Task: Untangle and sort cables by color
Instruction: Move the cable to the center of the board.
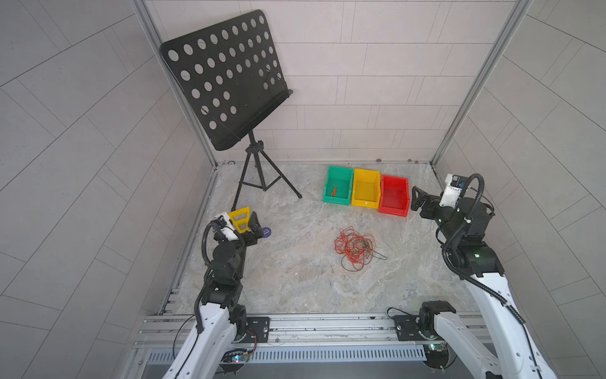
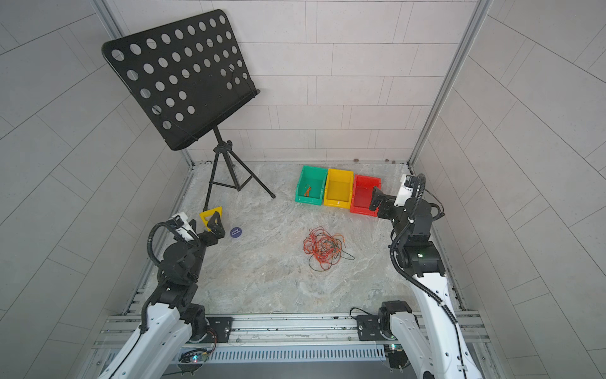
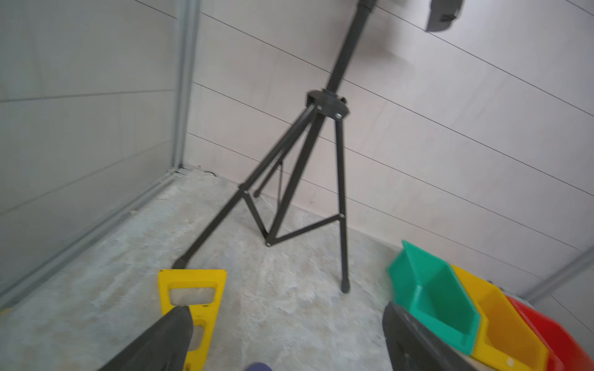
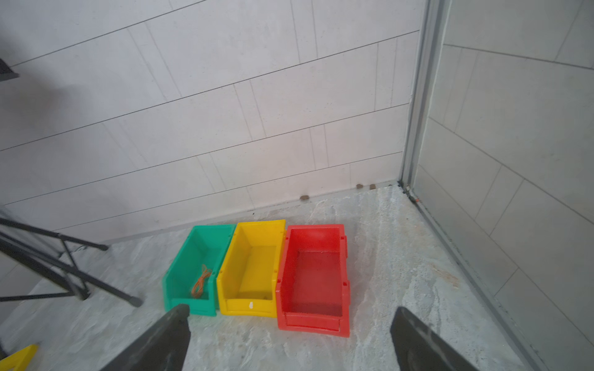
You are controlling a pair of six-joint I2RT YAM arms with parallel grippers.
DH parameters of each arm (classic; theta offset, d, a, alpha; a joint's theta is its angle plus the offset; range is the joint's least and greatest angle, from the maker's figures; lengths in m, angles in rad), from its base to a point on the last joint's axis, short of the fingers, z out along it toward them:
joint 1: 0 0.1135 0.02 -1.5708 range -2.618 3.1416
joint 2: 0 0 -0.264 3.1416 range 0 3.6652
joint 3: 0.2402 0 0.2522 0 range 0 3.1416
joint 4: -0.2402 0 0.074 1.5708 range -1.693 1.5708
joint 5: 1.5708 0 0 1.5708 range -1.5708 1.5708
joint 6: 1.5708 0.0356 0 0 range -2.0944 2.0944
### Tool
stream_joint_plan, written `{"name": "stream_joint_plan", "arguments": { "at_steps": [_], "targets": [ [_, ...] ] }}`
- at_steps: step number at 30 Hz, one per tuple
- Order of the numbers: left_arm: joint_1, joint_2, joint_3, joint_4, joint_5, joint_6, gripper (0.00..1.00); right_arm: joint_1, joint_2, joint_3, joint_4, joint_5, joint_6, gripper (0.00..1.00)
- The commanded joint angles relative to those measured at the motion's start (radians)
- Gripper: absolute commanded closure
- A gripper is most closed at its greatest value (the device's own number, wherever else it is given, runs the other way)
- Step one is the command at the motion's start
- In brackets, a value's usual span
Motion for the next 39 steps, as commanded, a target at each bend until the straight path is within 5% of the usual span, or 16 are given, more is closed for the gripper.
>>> {"name": "stream_joint_plan", "arguments": {
  "at_steps": [1, 7, 13, 23, 31, 39],
  "targets": [
    [-0.164, 0.038, 0.057, -0.111, 0.046, 0.051, 0.00, 0.001, -0.014, 0.060, -0.256, -0.166, 0.095, 0.00],
    [-0.517, 0.289, 0.175, -0.076, 0.010, 0.223, 0.00, 0.005, -0.004, 0.065, -0.360, -0.392, 0.217, 0.01],
    [-0.701, 0.645, 0.316, 0.005, 0.039, 0.315, 0.00, 0.008, -0.029, -0.010, -0.442, -0.360, 0.184, 0.03],
    [-0.748, 1.124, 0.571, 0.026, 0.178, 0.268, 0.00, 0.007, -0.095, -0.079, -0.492, -0.335, 0.174, 0.03],
    [-0.752, 1.338, 0.723, -0.037, 0.168, 0.235, 0.00, 0.008, -0.131, -0.090, -0.501, -0.320, 0.168, 0.03],
    [-0.752, 1.426, 0.852, -0.211, 0.088, 0.221, 0.30, 0.008, -0.138, -0.101, -0.499, -0.323, 0.168, 0.05]
  ]
}}
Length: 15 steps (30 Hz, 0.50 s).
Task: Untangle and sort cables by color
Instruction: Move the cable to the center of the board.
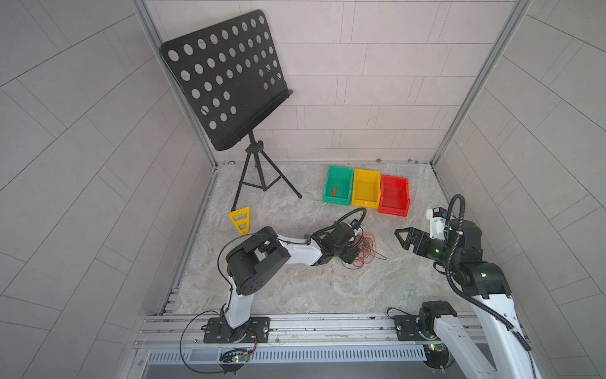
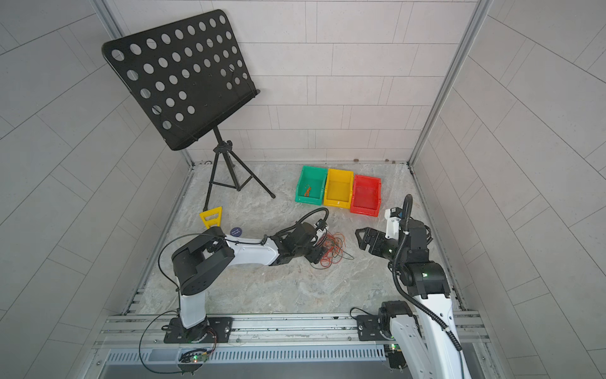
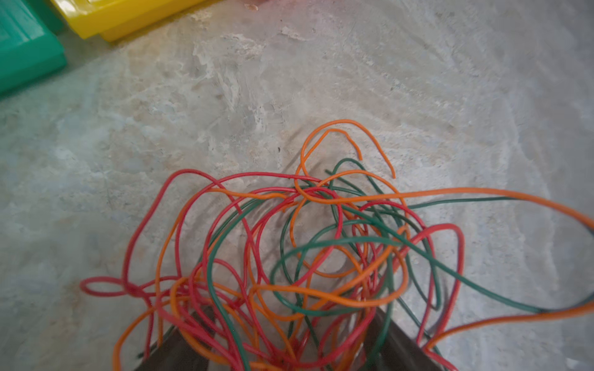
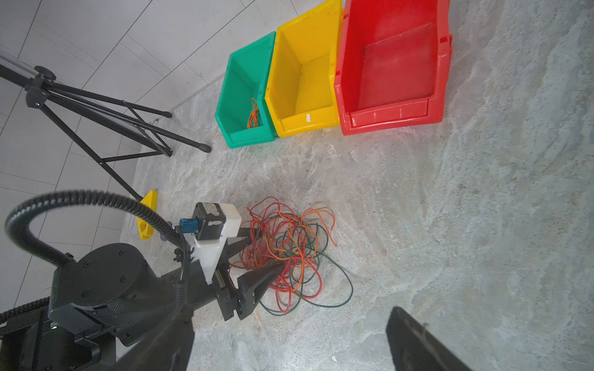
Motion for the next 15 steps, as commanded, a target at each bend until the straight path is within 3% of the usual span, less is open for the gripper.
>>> {"name": "stream_joint_plan", "arguments": {
  "at_steps": [1, 7, 15],
  "targets": [
    [-0.004, 0.020, 0.054, -0.120, -0.052, -0.002, 0.35, 0.004, -0.011, -0.006, -0.006, 0.004, -0.007, 0.05],
    [0.005, -0.013, 0.026, -0.134, -0.081, -0.024, 0.72, 0.006, -0.017, -0.006, -0.003, -0.005, -0.015, 0.10],
    [0.092, -0.186, -0.152, -0.098, -0.119, -0.121, 0.78, 0.007, 0.014, -0.001, -0.009, -0.049, -0.039, 0.23]
  ]
}}
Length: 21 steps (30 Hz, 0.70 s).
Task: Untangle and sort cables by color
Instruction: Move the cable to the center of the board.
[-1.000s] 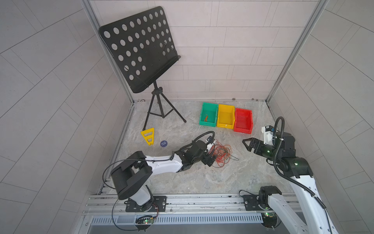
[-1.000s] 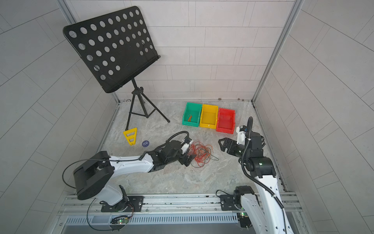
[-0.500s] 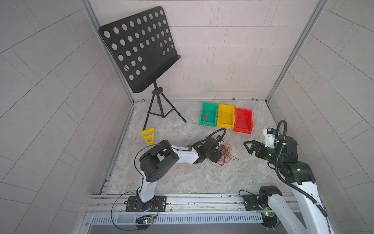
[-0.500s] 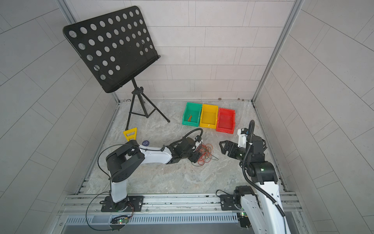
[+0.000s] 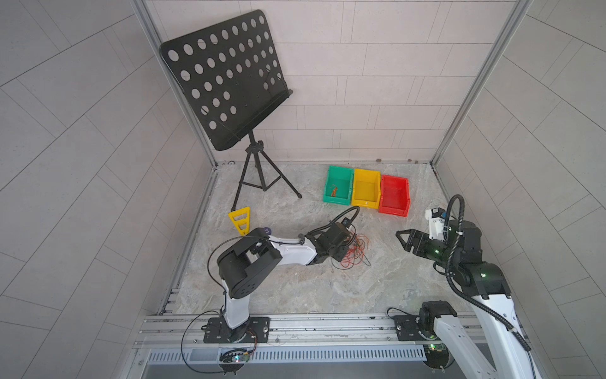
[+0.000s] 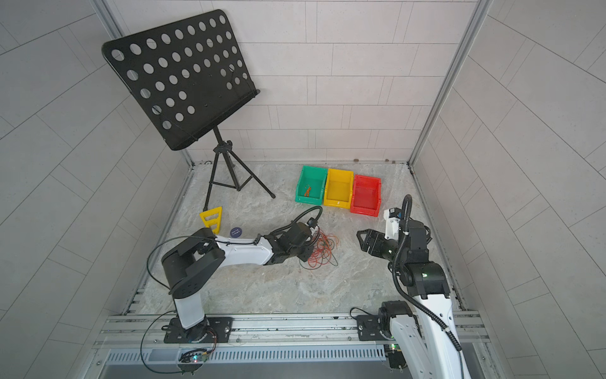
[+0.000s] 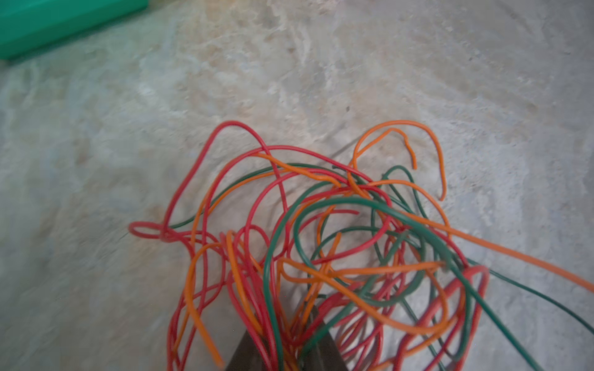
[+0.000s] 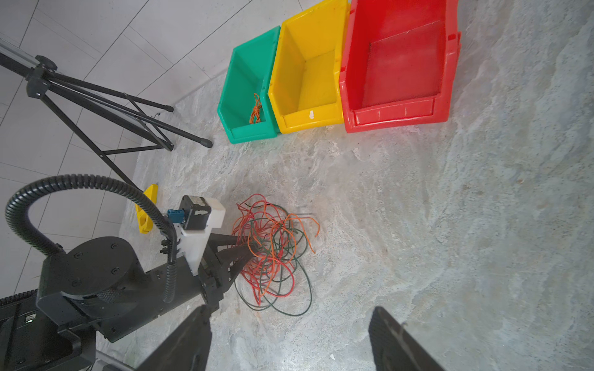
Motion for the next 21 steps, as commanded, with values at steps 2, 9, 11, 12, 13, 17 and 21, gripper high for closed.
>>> {"name": "stream_joint_plan", "arguments": {
  "at_steps": [2, 9, 11, 12, 13, 17, 21],
  "targets": [
    [0.074, -0.115, -0.093, -0.008, -0.029, -0.065, 0.78, 0.010, 0.032, 0.002, 0.004, -0.050, -0.015, 0.25],
    [0.141, -0.221, -0.194, -0.010, -0.016, -0.086, 0.73, 0.122, 0.142, 0.006, 0.047, -0.043, -0.004, 0.27],
    [0.146, -0.261, -0.214, -0.011, -0.023, -0.086, 0.63, 0.206, 0.181, 0.010, 0.071, -0.002, 0.014, 0.27],
    [0.150, -0.279, -0.223, -0.010, -0.025, -0.084, 0.58, 0.242, 0.198, 0.011, 0.085, 0.015, 0.026, 0.27],
    [0.156, -0.306, -0.232, -0.014, -0.025, -0.084, 0.51, 0.288, 0.217, 0.010, 0.107, 0.033, 0.043, 0.27],
    [0.172, -0.429, -0.263, -0.044, -0.044, -0.057, 0.34, 0.407, 0.291, -0.009, 0.224, 0.052, 0.119, 0.28],
    [0.177, -0.567, -0.290, -0.082, -0.080, -0.007, 0.23, 0.457, 0.384, -0.031, 0.334, 0.023, 0.184, 0.33]
  ]
}}
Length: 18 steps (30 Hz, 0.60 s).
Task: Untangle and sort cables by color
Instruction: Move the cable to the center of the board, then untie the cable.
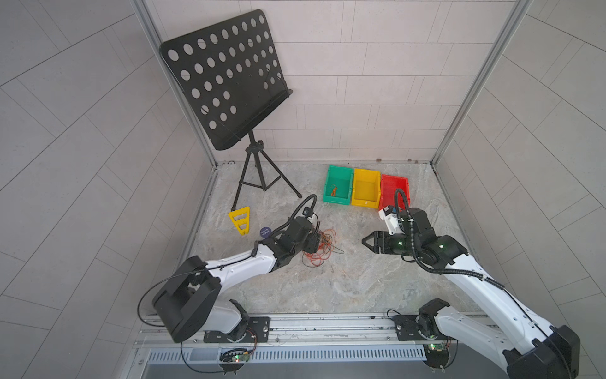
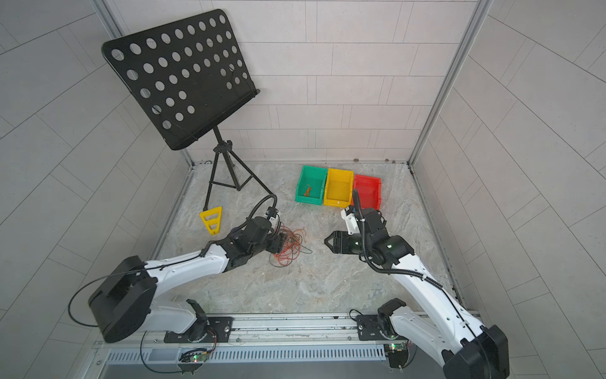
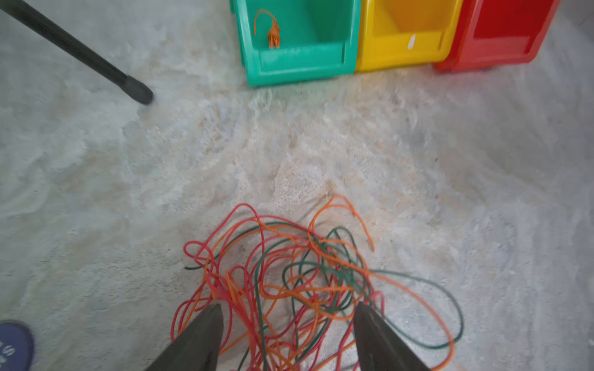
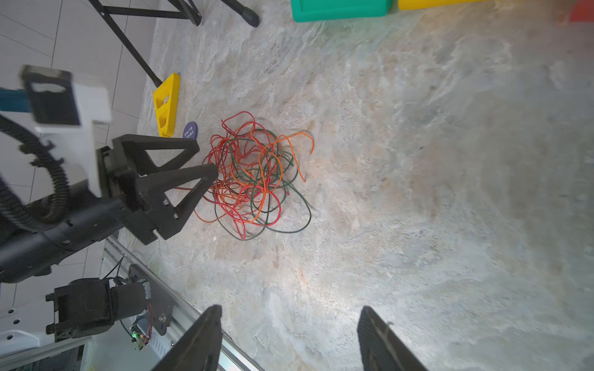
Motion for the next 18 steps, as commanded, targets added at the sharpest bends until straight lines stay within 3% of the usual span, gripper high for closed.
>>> {"name": "stream_joint_plan", "arguments": {
  "at_steps": [1, 7, 18],
  "targets": [
    [0.010, -0.115, -0.035, -0.033, -0.046, 0.055, 0.21, 0.032, 0.067, -0.027, 0.129, -0.001, 0.079, 0.34],
    [0.018, -0.292, -0.107, 0.006, -0.051, 0.070, 0.08, 0.070, 0.243, -0.020, 0.254, -0.094, 0.146, 0.39],
    [0.026, -0.379, -0.165, 0.001, -0.116, 0.096, 0.06, 0.166, 0.486, 0.013, 0.466, -0.149, 0.271, 0.46]
  ]
}}
